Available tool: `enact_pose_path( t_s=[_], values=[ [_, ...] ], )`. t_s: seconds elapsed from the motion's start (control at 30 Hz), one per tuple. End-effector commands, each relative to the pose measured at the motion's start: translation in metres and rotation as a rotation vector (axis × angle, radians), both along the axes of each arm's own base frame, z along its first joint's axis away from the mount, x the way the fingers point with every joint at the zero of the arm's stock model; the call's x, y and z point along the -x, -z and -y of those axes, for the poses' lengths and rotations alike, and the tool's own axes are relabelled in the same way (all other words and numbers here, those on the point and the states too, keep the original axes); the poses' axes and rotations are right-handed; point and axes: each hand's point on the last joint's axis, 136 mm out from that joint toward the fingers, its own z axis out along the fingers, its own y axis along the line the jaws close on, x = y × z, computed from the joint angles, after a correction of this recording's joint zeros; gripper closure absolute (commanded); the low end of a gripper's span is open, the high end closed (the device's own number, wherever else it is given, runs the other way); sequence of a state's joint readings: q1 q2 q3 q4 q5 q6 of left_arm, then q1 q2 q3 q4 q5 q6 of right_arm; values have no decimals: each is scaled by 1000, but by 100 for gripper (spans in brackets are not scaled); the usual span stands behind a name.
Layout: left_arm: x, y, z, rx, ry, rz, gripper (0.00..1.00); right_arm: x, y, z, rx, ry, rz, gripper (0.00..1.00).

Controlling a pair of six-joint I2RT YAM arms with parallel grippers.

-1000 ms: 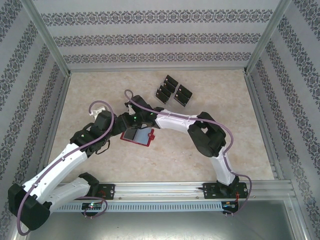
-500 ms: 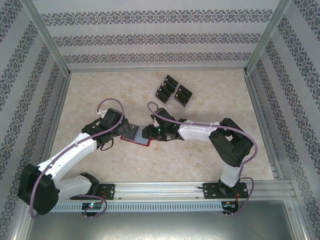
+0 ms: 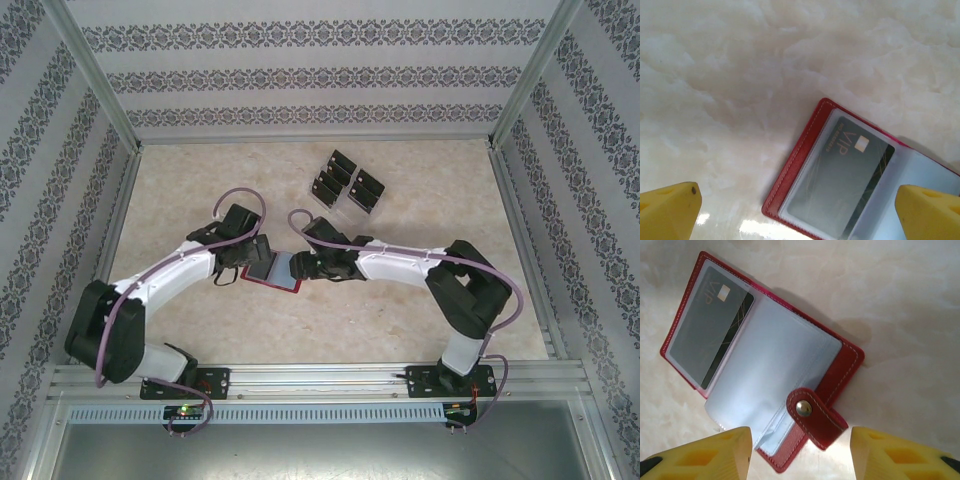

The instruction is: Put the credit cards into the card holder

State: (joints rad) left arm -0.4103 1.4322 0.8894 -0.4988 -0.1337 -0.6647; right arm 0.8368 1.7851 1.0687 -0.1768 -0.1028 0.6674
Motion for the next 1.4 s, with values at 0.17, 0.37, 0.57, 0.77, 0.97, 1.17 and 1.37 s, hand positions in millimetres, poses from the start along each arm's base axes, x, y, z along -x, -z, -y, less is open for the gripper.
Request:
enact_pose_path(
  t_s=[0.17, 0.37, 0.57, 0.77, 0.97, 1.17, 1.37],
  values=[
    [-25, 6, 2, -2, 53, -26, 0, -6, 21, -3, 171, -76, 42, 45],
    [-28, 20, 1, -3, 63, -72, 0, -6, 30, 0, 237, -110, 53, 50],
    [-28, 28, 2, -6, 75, -96, 0, 0, 35, 8, 266, -128, 56, 63],
    [-24, 33, 3, -2, 82, -118, 0, 7, 34, 20, 291, -138, 63, 79],
    [-12, 35, 5, 23, 81, -128, 0, 13, 34, 34, 326, -153, 73, 91],
    [3, 26, 10, 51, 83, -113, 0, 26, 29, 48, 342, -209, 78, 94],
    [14, 11, 16, 75, 92, -85, 0, 45, 27, 69, 408, -325, 75, 96]
  ],
)
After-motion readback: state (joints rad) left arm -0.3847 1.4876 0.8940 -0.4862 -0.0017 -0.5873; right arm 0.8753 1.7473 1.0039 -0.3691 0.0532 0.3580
